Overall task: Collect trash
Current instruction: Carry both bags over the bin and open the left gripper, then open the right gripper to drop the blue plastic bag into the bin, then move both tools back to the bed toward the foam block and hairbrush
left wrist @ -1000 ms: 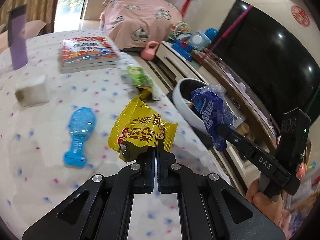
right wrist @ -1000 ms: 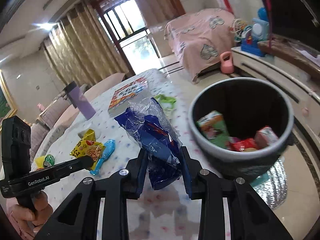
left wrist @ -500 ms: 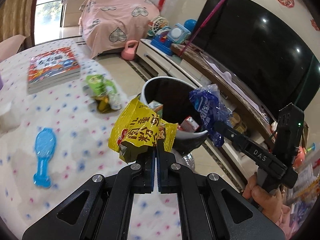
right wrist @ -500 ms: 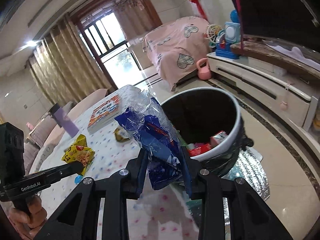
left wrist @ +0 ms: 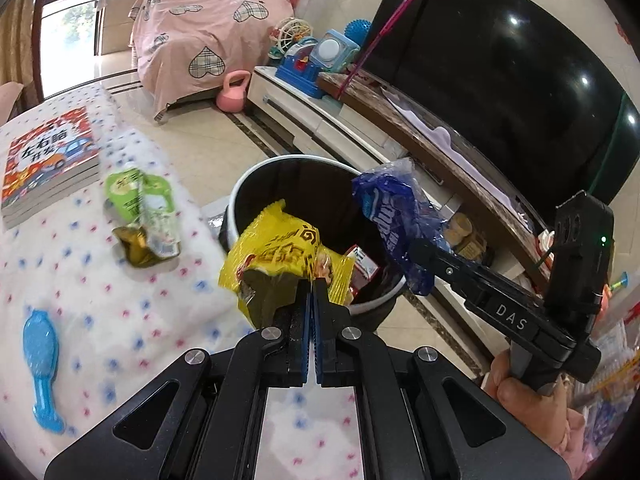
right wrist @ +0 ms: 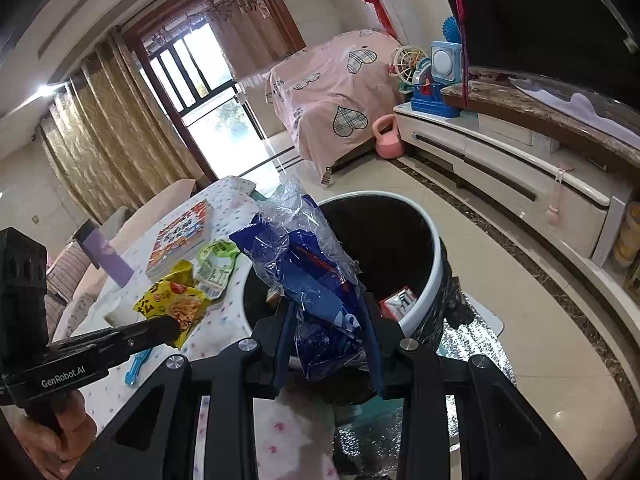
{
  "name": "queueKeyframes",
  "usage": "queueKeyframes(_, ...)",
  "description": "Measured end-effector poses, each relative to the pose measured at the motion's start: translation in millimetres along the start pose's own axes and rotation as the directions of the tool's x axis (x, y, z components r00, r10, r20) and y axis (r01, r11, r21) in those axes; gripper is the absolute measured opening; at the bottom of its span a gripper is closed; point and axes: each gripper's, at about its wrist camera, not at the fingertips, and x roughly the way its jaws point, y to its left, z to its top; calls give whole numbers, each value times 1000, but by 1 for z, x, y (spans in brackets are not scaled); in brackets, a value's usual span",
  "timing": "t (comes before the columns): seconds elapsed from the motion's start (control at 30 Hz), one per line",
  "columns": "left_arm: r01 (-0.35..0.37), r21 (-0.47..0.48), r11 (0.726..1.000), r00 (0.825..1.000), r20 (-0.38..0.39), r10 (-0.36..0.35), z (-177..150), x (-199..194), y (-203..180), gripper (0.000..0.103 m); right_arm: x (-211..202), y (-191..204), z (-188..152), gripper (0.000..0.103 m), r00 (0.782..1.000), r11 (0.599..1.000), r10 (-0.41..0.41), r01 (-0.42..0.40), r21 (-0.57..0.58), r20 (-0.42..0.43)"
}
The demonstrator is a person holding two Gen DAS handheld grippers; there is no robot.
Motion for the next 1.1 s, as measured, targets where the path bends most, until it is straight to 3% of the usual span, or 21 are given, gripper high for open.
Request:
queueKeyframes(0.33,-5,21,1000,1000,-26,6,17,31,-7,1,23,-10,16,32,999,999,-29,28,-20,-43)
queueKeyframes(0.43,-8,10,1000,1000,-30,8,18,35,-3,1,32,-13,20,37,998,999,-39,38,-24,-57)
queueKeyframes(0.53,-4,-13,1000,1000,-30,4,16,32,3,7,38,-15,21,44,996,999,-41,39,-20,-74)
queueKeyframes(0.7,-24,-52,998,1000,-9,23,9,19,16,32,40,-19,20,53,997,999,-33,34,6,-71)
queueKeyframes(0.77,-37,-67,997,999,-8,36,5,14,22,38,38,-19,18,65,997,999,-32,33,14,-67)
queueKeyframes(0.9,-52,-98,994,999,8,53,-6,-2,36,41,35,-14,16,67,998,1000,-22,23,19,-57)
queueKeyframes(1.1,-96,-129,987,994,37,102,-27,-32,58,46,23,3,9,80,999,999,26,-25,37,-23)
